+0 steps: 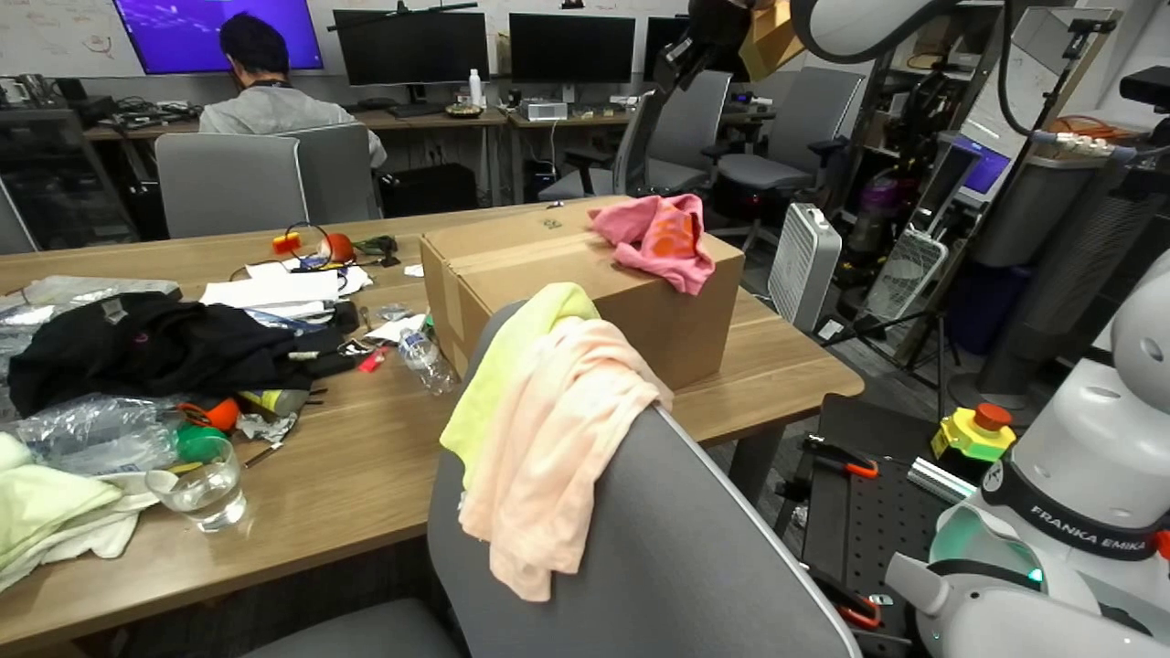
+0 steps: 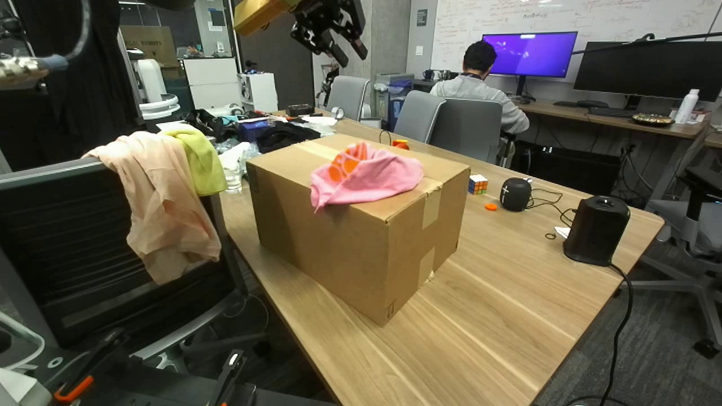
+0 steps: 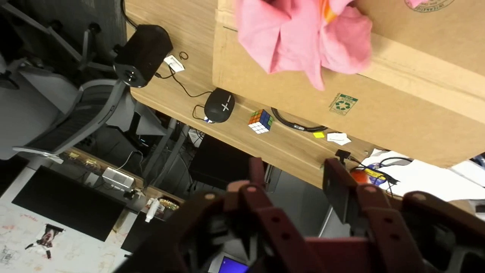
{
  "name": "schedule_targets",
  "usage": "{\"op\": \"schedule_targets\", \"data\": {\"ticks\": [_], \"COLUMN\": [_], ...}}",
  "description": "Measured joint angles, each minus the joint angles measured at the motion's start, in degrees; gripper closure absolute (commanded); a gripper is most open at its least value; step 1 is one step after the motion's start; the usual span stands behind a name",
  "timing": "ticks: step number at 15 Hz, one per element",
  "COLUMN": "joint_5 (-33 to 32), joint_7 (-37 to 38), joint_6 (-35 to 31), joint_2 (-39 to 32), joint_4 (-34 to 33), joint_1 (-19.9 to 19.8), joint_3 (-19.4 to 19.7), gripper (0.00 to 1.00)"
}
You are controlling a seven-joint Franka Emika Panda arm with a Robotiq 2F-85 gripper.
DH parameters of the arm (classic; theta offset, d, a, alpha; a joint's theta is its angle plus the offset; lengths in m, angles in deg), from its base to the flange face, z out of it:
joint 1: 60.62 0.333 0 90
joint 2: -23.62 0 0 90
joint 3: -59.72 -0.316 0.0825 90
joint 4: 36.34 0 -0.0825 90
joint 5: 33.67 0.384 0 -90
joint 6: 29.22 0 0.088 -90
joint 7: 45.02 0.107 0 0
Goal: Move the shirts from the chair to the box
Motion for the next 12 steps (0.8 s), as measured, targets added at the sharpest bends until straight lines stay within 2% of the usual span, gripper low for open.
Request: {"op": "schedule_targets", "data": {"ticks": [3, 5, 12], "joint_5": [0.01, 1.17, 14.06], "joint_7": [-0.50, -2.94, -21.18], "joint_6": [2.91, 7.02, 24.33], "joint_2": [0.11, 0.30, 6.11], "joint_4": [0.05, 0.59, 4.97], "joint_1": [0.80, 3.21, 17.97], "joint_3": [0.64, 1.24, 2.99], "gripper": [0.01, 0.00, 0.00]}}
